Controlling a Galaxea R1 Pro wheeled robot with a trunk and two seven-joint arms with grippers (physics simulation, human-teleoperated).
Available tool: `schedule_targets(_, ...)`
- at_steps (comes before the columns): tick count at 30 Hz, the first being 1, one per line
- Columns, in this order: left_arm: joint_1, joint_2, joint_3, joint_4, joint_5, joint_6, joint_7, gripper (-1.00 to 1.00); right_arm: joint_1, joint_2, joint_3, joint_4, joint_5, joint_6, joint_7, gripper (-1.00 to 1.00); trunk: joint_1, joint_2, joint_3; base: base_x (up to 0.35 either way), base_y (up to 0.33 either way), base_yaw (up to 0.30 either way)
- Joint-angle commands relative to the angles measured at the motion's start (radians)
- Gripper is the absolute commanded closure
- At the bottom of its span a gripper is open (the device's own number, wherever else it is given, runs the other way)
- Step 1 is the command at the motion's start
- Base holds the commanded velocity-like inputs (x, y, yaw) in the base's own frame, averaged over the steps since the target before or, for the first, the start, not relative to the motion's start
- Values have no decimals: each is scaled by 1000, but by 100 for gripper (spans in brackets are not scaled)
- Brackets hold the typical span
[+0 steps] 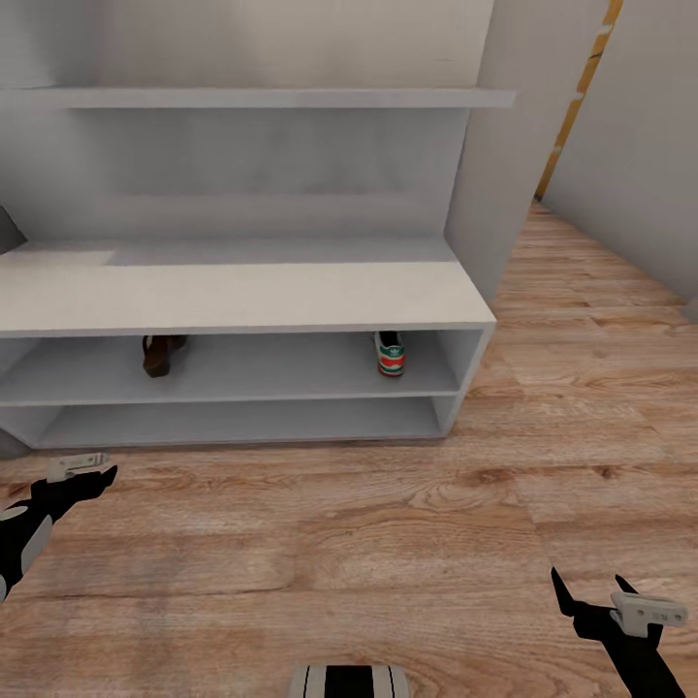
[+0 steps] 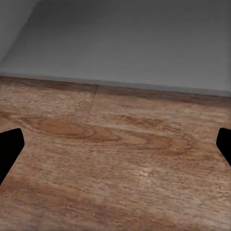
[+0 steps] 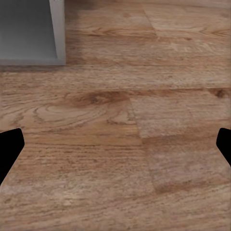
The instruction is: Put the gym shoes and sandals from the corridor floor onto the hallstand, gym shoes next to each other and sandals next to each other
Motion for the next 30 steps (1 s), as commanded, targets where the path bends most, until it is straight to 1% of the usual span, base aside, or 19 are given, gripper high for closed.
schedule_targets(1, 0, 0, 0, 0, 0, 0, 0, -100, 0, 0, 0, 0, 0, 0, 0, -100, 0, 0, 0, -4, 0, 0)
schedule_targets(30, 0, 0, 0, 13, -2, -1, 0, -100, 1, 0, 0, -3, 1, -1, 0, -100, 0, 0, 0, -1, 0, 0)
